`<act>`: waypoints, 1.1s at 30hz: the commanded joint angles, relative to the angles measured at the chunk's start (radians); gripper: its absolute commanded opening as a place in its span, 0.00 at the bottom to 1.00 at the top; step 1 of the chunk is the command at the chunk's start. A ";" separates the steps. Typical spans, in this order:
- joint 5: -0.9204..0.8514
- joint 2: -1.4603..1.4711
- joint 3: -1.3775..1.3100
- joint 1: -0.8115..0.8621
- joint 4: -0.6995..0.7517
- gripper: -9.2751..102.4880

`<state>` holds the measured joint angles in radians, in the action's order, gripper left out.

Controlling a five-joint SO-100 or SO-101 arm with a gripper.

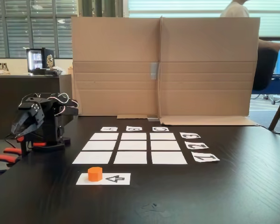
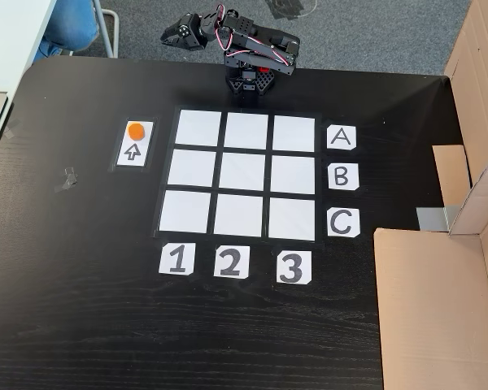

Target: Pick up the round, orange token and place it in the grid on square B3.

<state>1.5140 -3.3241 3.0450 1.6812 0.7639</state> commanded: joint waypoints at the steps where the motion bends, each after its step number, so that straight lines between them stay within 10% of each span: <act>1: -0.017 -0.006 -0.005 -0.012 -0.014 0.07; 33: -0.054 0.098 -0.051 -0.026 -0.051 0.07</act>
<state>1.4834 -3.2858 3.0450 1.6674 0.7394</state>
